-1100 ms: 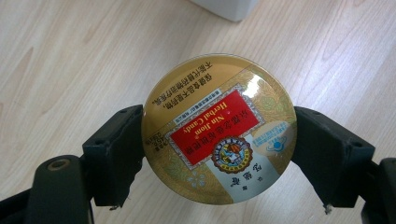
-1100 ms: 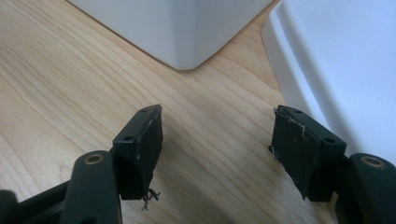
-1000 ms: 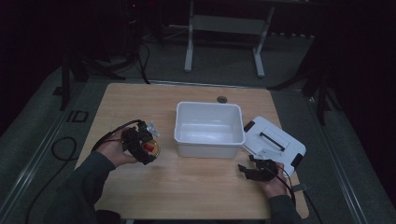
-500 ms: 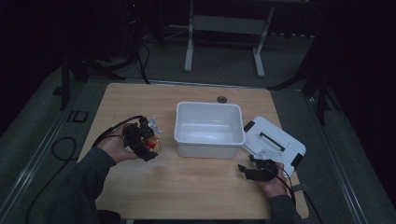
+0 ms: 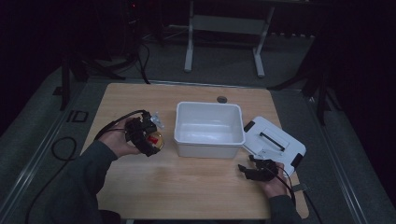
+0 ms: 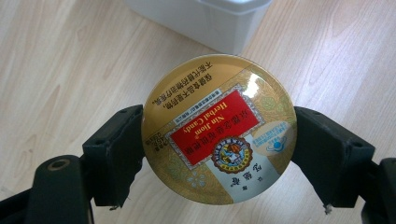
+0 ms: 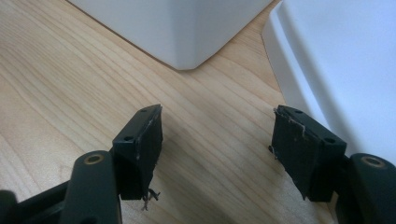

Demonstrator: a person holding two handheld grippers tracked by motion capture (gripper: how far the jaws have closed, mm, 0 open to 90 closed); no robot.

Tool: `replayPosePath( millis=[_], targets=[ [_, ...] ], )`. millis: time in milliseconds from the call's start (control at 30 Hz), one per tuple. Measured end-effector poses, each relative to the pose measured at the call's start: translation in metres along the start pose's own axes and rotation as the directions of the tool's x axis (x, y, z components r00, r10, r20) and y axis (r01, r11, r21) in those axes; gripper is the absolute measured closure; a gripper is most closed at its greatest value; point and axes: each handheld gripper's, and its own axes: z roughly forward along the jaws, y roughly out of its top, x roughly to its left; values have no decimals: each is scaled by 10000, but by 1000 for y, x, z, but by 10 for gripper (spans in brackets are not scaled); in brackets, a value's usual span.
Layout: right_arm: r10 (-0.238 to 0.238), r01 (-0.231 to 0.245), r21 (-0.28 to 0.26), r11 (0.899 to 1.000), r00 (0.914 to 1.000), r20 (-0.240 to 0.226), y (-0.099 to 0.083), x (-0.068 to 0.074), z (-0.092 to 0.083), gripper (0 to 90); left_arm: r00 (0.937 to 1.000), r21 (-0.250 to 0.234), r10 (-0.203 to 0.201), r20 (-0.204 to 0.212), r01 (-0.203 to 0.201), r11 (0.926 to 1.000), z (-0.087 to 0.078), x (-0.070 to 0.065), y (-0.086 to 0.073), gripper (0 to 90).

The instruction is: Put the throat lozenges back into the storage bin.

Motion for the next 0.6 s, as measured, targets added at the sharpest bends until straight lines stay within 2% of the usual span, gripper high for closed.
replayPosePath(
  millis=[400, 600],
  targets=[
    [-1, 1, 1, 10000, 10000, -6, 0, 0, 0, 331, 9998, -87, 201, -16, -202, 9998, -11, 8, 13, 208],
    [8, -8, 4, 10000, 10000, -10, 0, 0, 0, 331, 9994, -180, 320, 116, -318, 9993, -16, 12, 18, 208]
  ],
)
